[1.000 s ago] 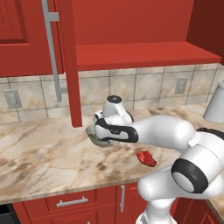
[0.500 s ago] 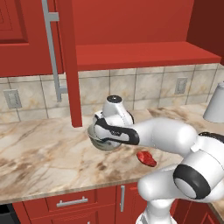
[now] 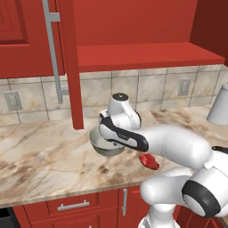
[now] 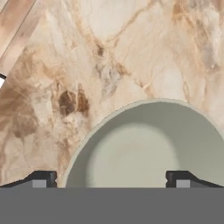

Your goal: Retrieve the bowl from the cabinet, then place the raw meat into the bowl to avoid contamination.

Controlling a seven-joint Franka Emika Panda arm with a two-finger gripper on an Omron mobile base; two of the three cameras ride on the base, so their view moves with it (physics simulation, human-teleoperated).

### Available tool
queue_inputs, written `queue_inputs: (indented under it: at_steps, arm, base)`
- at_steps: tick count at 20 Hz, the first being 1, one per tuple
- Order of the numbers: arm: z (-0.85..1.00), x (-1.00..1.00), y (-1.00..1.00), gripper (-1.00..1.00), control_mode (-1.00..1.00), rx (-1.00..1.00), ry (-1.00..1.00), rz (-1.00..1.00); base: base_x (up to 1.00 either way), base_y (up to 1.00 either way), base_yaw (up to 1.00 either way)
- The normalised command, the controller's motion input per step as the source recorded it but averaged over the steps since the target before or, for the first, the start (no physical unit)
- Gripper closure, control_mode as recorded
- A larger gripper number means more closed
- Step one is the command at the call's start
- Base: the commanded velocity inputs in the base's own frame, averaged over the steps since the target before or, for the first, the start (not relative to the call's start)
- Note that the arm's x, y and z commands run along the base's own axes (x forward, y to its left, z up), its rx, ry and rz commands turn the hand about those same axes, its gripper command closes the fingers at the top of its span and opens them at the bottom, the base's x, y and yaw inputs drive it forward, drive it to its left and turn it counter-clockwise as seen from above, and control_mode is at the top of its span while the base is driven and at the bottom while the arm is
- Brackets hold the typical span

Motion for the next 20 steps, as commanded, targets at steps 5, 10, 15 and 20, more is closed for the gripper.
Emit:
queue_inputs:
  at_steps: [5, 10, 15, 20]
  arm:
    - [0.19, -0.3, -0.32, -1.0, -1.0, 0.0, 0.0, -0.08]
    - [0.1, -0.32, -0.44, -1.0, -1.0, 0.0, -0.01, -0.05]
    - [0.04, -0.3, -0.55, -1.0, -1.0, 0.0, -0.04, 0.03]
    - [0.01, -0.13, -0.52, -1.0, -1.0, 0.0, 0.0, 0.14]
  base:
    - [0.0, 0.0, 0.0]
    - [0.0, 0.0, 0.0]
    - [0.0, 0.0, 0.0]
    - [0.0, 0.0, 0.0]
